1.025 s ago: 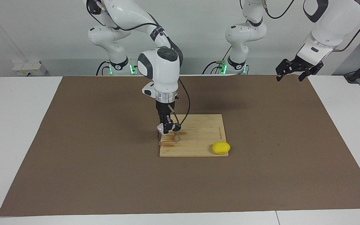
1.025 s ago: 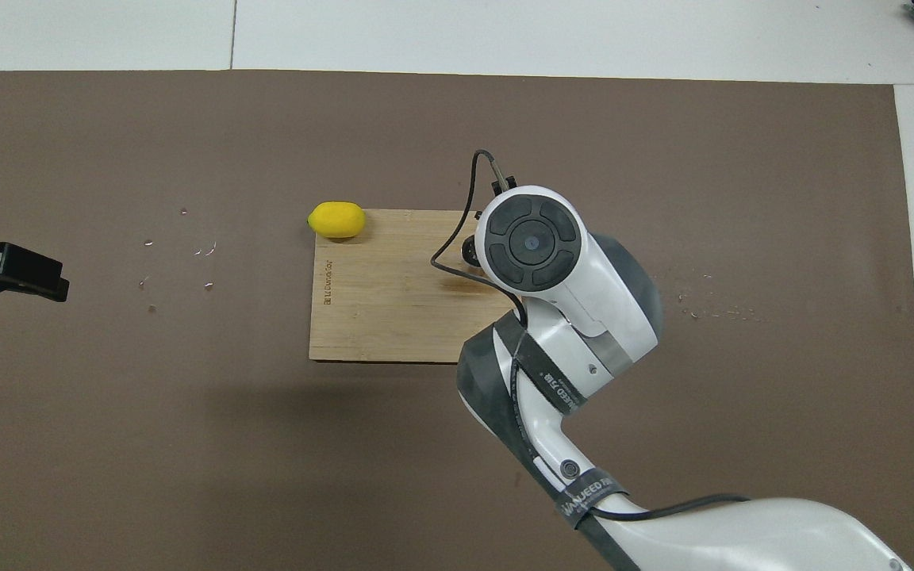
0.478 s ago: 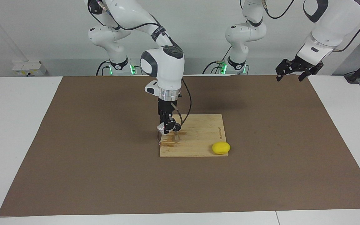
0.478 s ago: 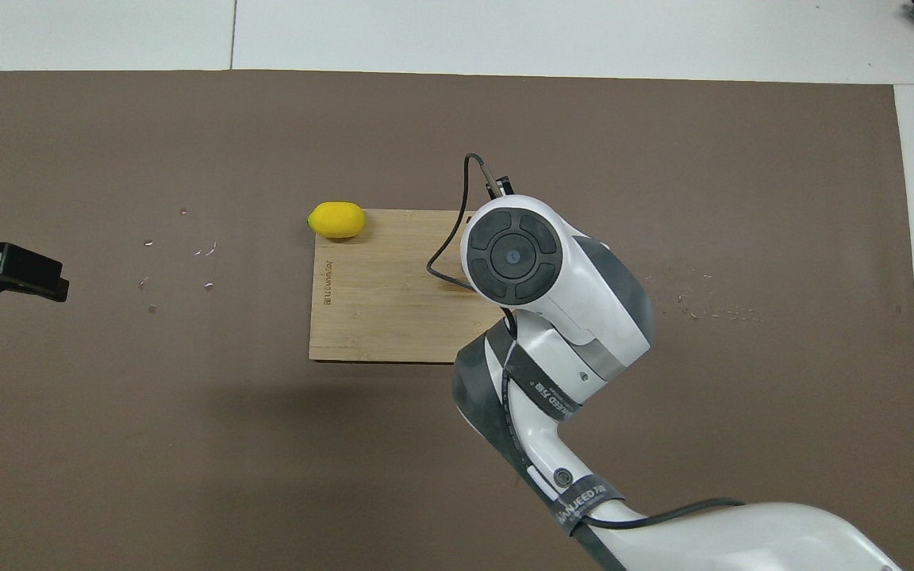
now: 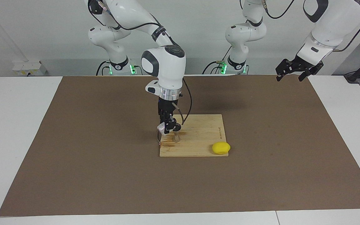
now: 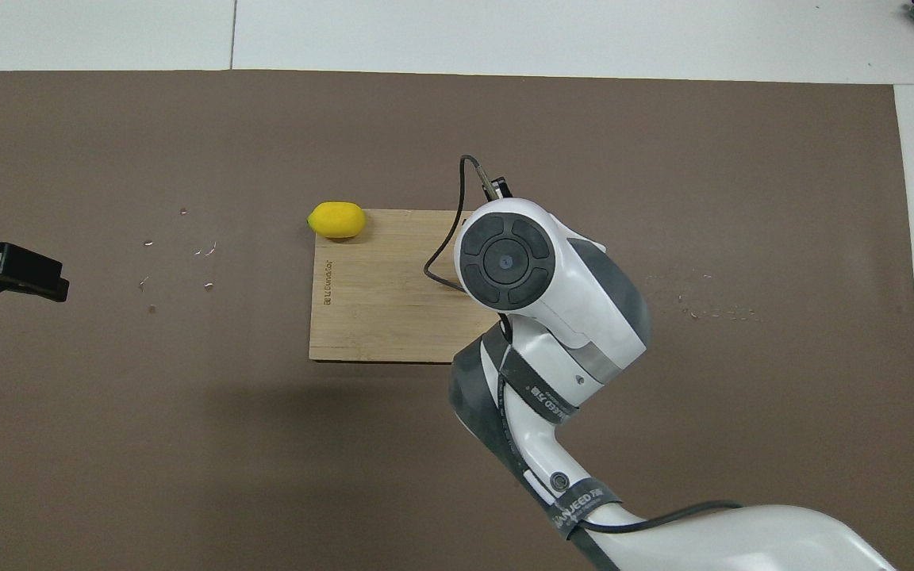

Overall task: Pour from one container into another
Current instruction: 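Tilt the glass cup with the right gripper to pour into the dark cup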

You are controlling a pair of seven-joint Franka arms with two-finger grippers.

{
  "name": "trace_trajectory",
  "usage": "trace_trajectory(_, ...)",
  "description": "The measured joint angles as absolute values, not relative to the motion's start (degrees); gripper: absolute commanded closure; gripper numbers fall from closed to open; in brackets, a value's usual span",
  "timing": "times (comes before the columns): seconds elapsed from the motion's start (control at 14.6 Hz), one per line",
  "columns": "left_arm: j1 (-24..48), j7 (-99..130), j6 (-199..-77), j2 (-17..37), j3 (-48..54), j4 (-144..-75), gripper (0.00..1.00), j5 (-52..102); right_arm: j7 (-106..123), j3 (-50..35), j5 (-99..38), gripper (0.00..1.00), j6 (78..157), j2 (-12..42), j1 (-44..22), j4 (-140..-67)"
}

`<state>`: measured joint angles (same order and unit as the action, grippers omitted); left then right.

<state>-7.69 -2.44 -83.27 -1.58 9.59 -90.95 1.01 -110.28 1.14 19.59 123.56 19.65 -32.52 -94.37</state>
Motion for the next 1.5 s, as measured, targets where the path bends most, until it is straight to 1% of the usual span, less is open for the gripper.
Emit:
trace_trajectory(0.82, -7.69, -2.44, -83.27, -1.58, 9.59, -90.95, 0.00, 1.01, -110.58, 1.32, 18.45, 1.00, 122.76, 19.59, -32.54, -93.14)
trace_trajectory(1.02, -7.69, -2.44, -83.27, -1.58, 9.59, -90.95, 0.00, 1.01, -110.79, 1.44, 14.63, 1.00, 122.75, 19.43, -32.21, -93.01)
trace_trajectory(1.5, -7.69, -2.44, -83.27, -1.58, 9.59, -90.95, 0.00, 1.01, -110.80, 1.50, 6.36, 1.00, 122.75, 19.17, -29.01, -92.88)
